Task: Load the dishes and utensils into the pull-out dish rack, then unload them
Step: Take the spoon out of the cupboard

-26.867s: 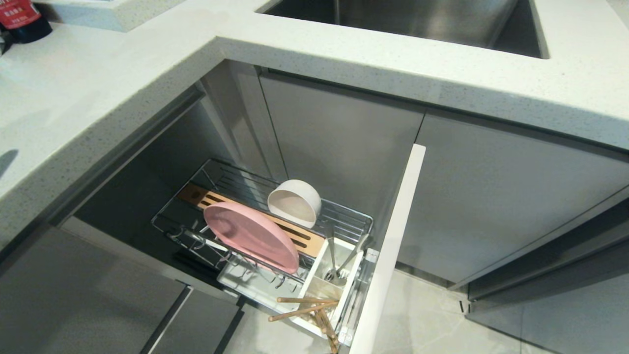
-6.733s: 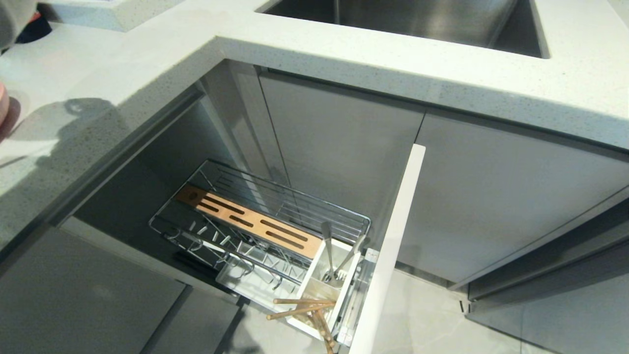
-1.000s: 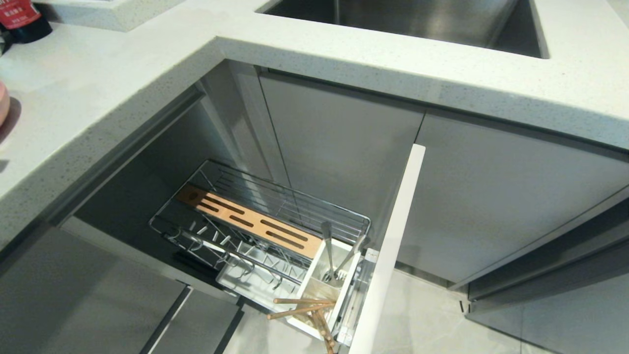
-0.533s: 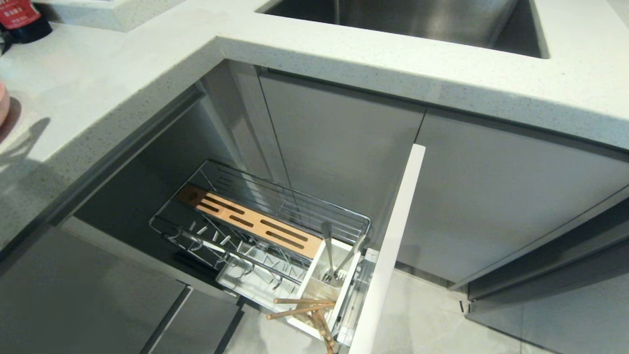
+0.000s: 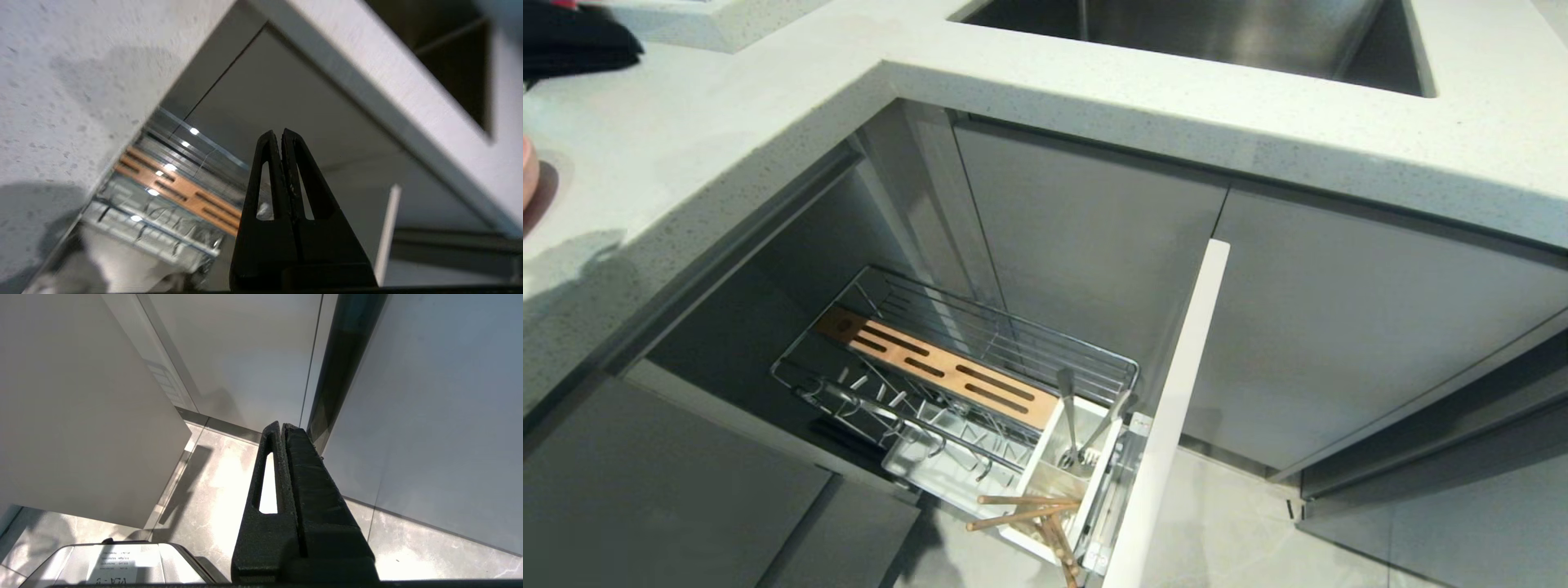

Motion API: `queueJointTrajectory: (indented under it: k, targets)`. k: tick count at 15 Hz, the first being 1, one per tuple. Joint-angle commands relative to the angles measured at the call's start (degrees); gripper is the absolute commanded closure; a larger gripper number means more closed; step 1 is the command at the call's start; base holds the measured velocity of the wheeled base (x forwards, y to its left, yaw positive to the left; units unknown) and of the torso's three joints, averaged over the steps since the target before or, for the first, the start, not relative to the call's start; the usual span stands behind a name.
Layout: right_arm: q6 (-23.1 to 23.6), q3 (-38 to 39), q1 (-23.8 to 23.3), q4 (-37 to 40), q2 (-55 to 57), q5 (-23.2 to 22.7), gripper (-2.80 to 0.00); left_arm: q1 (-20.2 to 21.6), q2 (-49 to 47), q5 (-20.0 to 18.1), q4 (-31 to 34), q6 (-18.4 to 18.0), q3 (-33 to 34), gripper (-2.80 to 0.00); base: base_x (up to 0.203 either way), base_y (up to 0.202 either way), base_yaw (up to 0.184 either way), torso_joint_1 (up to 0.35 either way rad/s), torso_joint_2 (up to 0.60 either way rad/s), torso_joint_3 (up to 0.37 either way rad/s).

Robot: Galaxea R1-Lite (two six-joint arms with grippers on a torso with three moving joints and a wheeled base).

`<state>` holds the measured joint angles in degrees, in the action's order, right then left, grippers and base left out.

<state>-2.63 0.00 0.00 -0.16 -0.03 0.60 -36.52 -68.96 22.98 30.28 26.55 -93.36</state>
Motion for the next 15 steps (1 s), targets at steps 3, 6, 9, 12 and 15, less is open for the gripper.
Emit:
queueJointTrajectory:
  k: [3, 6, 9, 12, 15]
  targets:
    - [0.0, 0.0, 0.0, -0.02, 0.03, -0.07, 0.0, -1.21, -3.89, -0.14, 0.39, -5.78, 6.1, 0.0, 0.0, 0.0, 0.0, 0.0, 0.0, 0.0]
    - [0.0, 0.0, 0.0, -0.02, 0.03, -0.06, 0.0, -4.37, -5.76, -0.13, 0.25, -8.88, 10.16, 0.0, 0.0, 0.0, 0.0, 0.0, 0.0, 0.0]
    - [0.0, 0.0, 0.0, -0.02, 0.03, -0.07, 0.0, -8.15, -8.42, 0.36, 0.36, -11.34, 14.81, 0.0, 0.0, 0.0, 0.0, 0.0, 0.0, 0.0]
    - [0.0, 0.0, 0.0, -0.02, 0.03, 0.02, 0.0, -10.35, -11.68, 0.4, -0.18, -13.07, 18.22, 0.0, 0.0, 0.0, 0.0, 0.0, 0.0, 0.0]
    - [0.0, 0.0, 0.01, -0.02, 0.03, 0.02, 0.0, -12.03, -16.02, 0.83, -1.78, -12.95, 20.09, 0.0, 0.0, 0.0, 0.0, 0.0, 0.0, 0.0]
